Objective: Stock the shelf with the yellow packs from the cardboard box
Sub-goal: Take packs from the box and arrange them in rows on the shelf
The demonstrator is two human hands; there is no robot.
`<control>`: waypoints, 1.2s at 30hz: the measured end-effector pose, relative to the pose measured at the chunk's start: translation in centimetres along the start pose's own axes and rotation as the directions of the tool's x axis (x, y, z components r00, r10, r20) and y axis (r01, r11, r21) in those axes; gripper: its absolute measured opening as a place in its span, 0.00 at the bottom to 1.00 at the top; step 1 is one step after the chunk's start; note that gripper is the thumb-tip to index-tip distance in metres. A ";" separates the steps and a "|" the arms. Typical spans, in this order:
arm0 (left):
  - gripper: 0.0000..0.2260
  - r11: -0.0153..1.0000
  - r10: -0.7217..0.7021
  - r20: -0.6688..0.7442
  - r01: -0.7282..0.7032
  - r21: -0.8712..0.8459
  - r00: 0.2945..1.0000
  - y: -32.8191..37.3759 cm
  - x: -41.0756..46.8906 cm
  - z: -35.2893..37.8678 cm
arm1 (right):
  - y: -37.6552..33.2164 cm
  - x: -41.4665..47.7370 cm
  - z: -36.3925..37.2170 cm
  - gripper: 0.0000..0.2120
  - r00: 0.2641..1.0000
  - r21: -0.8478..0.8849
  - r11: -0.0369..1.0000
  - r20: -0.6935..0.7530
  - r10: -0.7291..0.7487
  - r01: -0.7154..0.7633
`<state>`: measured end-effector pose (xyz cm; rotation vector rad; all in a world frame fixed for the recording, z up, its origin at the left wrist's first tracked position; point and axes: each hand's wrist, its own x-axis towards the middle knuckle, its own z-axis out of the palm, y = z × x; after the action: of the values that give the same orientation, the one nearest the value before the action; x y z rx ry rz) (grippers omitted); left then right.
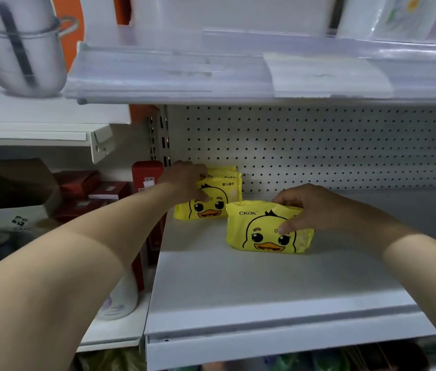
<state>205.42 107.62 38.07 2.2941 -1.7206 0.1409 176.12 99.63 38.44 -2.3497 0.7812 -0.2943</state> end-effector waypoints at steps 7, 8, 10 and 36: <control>0.29 0.994 0.064 -0.109 -0.054 0.093 0.992 -0.8 1.0 0.8 | -0.7 0.1 0.2 0.19 0.997 -0.097 0.995 -0.071 0.006 -0.013; 0.29 0.992 0.072 -0.126 -0.059 0.110 0.989 -0.8 1.1 0.9 | -0.7 0.2 0.3 0.19 0.996 -0.125 0.992 -0.091 0.004 -0.015; 0.29 0.991 0.087 -0.158 -0.069 0.119 0.984 -1.0 1.3 1.0 | -0.8 0.5 0.4 0.20 0.992 -0.155 0.988 -0.125 -0.001 -0.019; 0.05 0.556 0.033 -0.058 -0.067 -0.828 0.998 -1.0 -4.3 2.0 | -3.9 7.3 4.9 0.04 0.961 0.200 0.975 -0.274 -0.042 0.099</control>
<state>204.96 111.36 34.96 1.4923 -1.3704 -0.5279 185.62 100.09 37.24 -2.1631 0.7500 -0.7056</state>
